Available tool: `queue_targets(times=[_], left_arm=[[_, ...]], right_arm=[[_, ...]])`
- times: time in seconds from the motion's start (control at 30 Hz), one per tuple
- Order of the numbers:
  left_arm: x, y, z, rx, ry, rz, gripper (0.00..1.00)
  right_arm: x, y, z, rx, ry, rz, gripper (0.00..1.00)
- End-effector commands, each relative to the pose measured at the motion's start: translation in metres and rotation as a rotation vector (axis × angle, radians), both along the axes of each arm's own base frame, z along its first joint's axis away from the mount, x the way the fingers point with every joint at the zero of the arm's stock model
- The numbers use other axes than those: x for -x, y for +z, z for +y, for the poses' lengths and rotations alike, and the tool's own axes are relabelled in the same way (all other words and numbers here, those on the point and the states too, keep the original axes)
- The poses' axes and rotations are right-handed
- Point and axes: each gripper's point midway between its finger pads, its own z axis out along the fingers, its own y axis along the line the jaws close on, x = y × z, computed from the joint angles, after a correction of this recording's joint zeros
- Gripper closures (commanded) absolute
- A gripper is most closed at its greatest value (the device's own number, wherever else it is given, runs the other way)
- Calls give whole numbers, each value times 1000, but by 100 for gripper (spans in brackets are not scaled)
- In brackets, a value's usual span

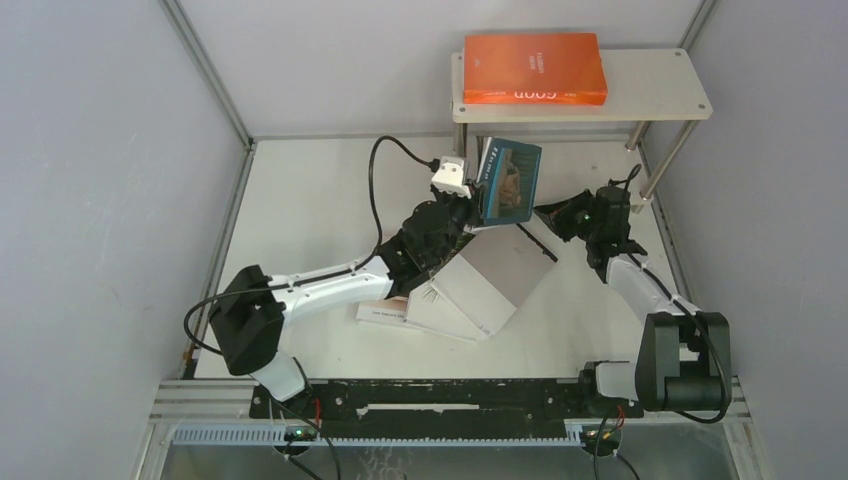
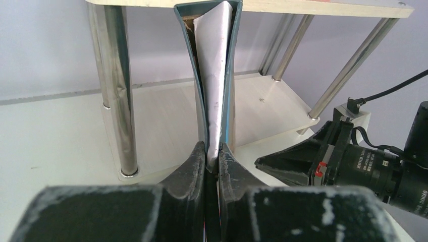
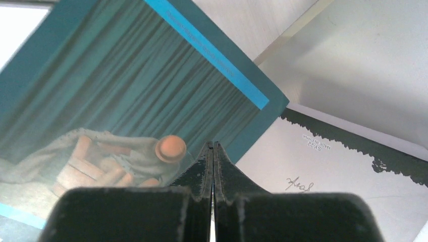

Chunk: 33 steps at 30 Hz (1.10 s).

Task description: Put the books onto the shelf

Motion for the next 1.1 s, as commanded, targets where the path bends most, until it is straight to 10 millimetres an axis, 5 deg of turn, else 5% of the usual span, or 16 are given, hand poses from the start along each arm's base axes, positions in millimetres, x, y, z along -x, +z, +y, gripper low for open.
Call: queue_targets(times=[0.0, 0.57, 1.07], left_arm=[[-3, 72, 1, 125, 28, -132, 100], [-2, 79, -2, 127, 19, -162, 100], [7, 68, -5, 109, -5, -166, 100]], right_arm=[[11, 16, 16, 65, 102, -35, 100], [15, -29, 47, 30, 254, 47, 100], [-28, -32, 49, -34, 215, -8, 100]])
